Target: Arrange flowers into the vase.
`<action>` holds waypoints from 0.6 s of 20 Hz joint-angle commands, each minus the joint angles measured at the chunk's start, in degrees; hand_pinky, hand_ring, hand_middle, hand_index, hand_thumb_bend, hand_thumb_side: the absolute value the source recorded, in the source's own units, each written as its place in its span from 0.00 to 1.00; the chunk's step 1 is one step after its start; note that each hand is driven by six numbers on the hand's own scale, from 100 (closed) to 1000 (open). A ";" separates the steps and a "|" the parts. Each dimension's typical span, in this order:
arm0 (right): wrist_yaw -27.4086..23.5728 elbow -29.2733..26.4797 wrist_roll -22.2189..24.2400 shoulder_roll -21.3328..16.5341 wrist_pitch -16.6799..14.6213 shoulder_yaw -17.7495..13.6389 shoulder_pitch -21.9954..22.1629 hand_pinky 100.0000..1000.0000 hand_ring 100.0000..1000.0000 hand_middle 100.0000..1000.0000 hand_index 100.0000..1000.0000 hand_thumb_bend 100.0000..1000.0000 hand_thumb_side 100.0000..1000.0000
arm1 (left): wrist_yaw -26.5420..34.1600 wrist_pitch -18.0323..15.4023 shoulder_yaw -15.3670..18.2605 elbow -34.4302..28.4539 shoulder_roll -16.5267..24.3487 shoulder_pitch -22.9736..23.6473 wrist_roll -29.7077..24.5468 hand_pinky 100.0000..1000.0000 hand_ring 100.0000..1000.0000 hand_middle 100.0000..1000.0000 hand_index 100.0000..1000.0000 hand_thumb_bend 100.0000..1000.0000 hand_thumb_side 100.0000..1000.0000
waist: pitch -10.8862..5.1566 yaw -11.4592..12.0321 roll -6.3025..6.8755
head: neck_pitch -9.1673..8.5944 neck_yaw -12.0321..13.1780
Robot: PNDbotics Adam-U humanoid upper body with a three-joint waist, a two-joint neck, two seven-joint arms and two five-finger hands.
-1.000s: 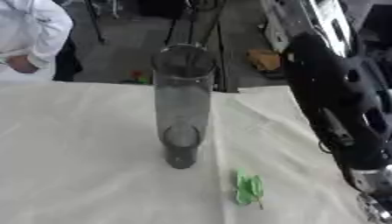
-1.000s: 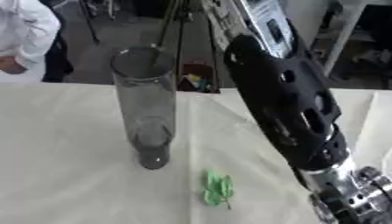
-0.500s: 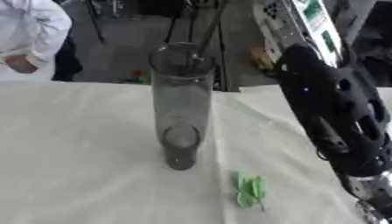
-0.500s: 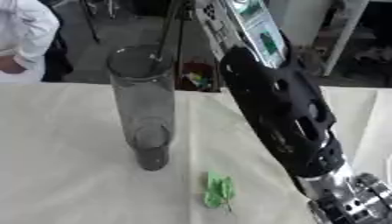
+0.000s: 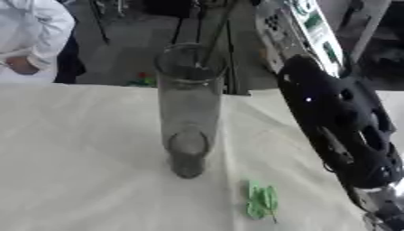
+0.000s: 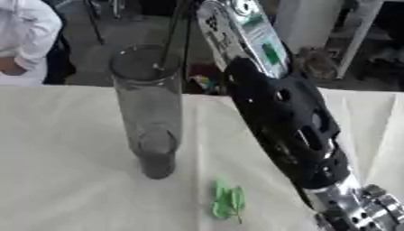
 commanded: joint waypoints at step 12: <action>3.66 2.63 -0.35 -1.14 2.06 0.70 -0.24 0.00 0.00 0.00 0.00 0.00 0.71 | 0.26 -0.31 0.45 -0.99 0.57 -1.41 0.17 0.82 0.94 0.88 0.94 0.00 1.00 | -0.81 0.40 -0.44 | -1.35 -0.16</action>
